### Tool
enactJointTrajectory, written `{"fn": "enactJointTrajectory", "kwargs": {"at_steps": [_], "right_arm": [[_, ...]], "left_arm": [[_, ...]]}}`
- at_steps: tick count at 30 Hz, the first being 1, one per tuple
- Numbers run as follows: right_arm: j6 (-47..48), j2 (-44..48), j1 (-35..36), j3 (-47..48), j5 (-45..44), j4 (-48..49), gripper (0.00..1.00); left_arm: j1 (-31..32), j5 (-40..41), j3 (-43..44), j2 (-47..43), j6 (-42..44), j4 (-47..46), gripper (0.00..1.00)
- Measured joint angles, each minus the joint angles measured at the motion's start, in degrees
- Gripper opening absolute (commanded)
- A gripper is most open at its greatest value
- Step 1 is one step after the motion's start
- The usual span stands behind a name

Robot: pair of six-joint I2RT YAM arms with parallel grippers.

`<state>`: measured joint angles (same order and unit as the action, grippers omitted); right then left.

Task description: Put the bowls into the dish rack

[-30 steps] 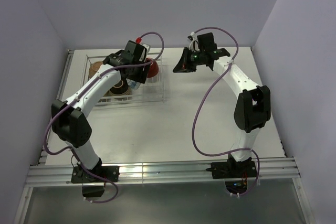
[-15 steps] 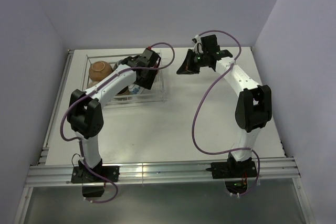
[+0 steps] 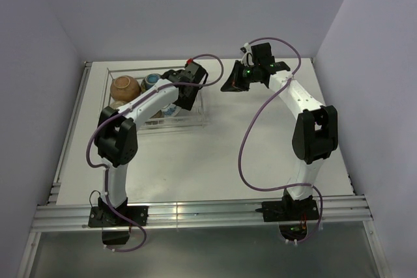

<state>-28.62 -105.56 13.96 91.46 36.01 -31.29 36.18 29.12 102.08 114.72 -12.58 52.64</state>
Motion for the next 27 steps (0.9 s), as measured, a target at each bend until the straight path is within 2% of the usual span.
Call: {"fn": "enactJointTrajectory", "kwargs": {"at_steps": [3,13,18,19,22,27], "right_arm": [[0.00,0.00,-0.02,0.00,0.02,-0.02,0.00],[0.15,0.00,-0.02,0.00,0.00,-0.04,0.00],[0.15,0.00,-0.04,0.00,0.02,-0.04,0.00],[0.15,0.00,-0.02,0.00,0.02,-0.04,0.00],[0.15,0.00,-0.04,0.00,0.04,-0.07,0.00],[0.20,0.00,-0.04,0.00,0.07,-0.11,0.00]], "left_arm": [[0.13,0.68,0.59,0.57,-0.26,0.37,0.22],[0.33,1.01,1.99,1.68,-0.48,0.90,0.19],[1.18,2.43,2.43,2.51,-0.35,1.27,0.23],[1.25,2.62,2.43,2.60,-0.35,1.27,0.30],[1.38,2.84,2.86,3.10,-0.39,1.64,0.35],[1.46,3.06,3.17,3.32,-0.42,1.88,0.57]]}}
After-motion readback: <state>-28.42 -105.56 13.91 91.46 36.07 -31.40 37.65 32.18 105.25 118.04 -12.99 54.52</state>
